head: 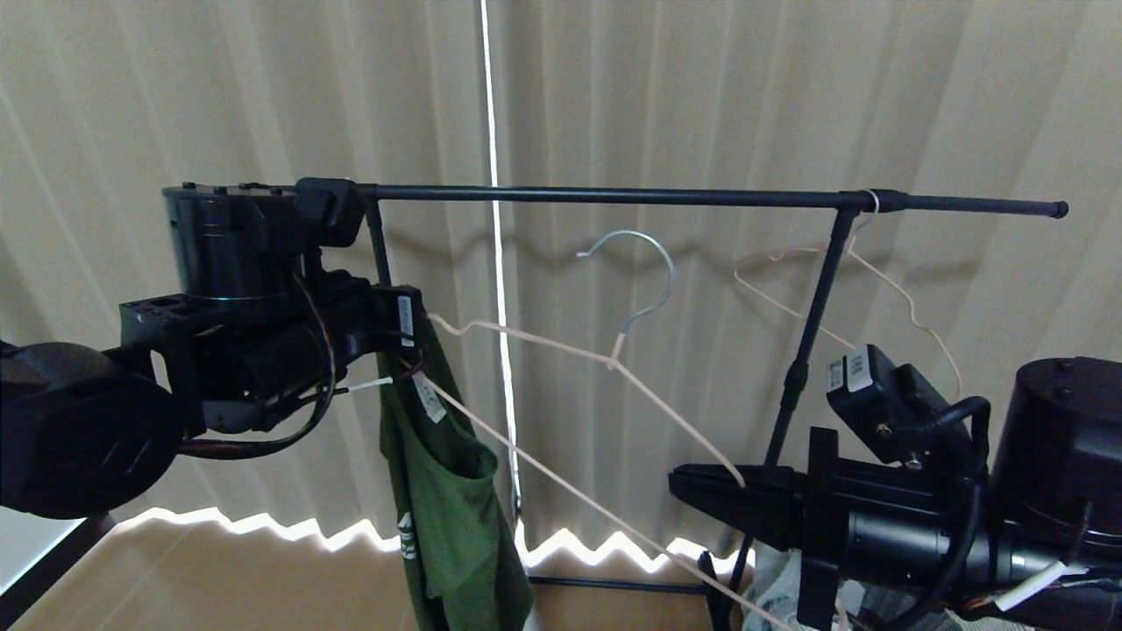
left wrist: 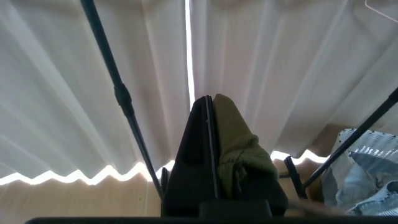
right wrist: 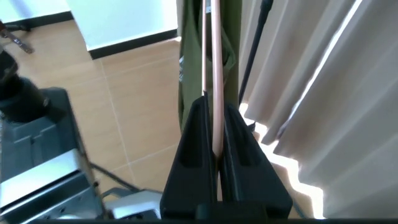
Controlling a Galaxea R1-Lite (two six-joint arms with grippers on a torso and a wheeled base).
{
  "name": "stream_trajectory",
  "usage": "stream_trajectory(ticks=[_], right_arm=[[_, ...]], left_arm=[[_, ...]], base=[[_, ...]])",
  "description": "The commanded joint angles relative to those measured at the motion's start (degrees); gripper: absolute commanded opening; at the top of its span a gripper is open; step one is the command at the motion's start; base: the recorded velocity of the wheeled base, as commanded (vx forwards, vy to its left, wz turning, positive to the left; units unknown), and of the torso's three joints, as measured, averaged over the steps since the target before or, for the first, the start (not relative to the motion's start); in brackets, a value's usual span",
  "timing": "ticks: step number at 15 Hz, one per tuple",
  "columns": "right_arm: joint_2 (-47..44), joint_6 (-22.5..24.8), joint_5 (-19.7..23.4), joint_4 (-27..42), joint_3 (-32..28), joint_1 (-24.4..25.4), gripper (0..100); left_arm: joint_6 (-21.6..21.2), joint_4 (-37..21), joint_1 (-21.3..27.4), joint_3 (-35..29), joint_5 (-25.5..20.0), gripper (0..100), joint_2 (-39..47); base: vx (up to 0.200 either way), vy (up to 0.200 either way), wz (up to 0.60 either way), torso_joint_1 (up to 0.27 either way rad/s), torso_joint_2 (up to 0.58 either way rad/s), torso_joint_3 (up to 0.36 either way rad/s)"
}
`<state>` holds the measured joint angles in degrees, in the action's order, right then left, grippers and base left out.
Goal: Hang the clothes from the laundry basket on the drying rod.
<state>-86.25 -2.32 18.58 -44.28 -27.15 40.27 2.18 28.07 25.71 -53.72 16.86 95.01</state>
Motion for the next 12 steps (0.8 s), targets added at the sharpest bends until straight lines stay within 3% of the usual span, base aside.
stream_trajectory(ticks=[1, 4, 8, 12], right_arm=[[-4.10, 0.03, -0.03, -1.16, -0.45, -0.01, 0], [-6.21, -0.06, -0.12, -1.16, -2.12, -0.01, 0], [-8.76, -0.85, -0.21, -1.16, -5.02, -0.19, 0], [-9.73, -1.99, -0.30, -1.08, -6.87, -0.10, 0]], left_arm=[[0.02, -0.04, 0.92, 1.25, 0.02, 0, -2.29], [0.02, -0.04, 2.59, 3.19, 0.10, 0, -5.10], [-0.07, -0.30, 8.30, 5.38, 0.10, 0, -10.64], [-0.25, -0.04, 12.43, 5.30, -0.60, 0, -11.25]], base=[[0.000, 0.000, 0.00, 0.000, 0.00, 0.000], [0.000, 0.000, 0.00, 0.000, 0.00, 0.000], [0.000, 0.000, 0.00, 0.000, 0.00, 0.000], [0.000, 0.000, 0.00, 0.000, 0.00, 0.000]])
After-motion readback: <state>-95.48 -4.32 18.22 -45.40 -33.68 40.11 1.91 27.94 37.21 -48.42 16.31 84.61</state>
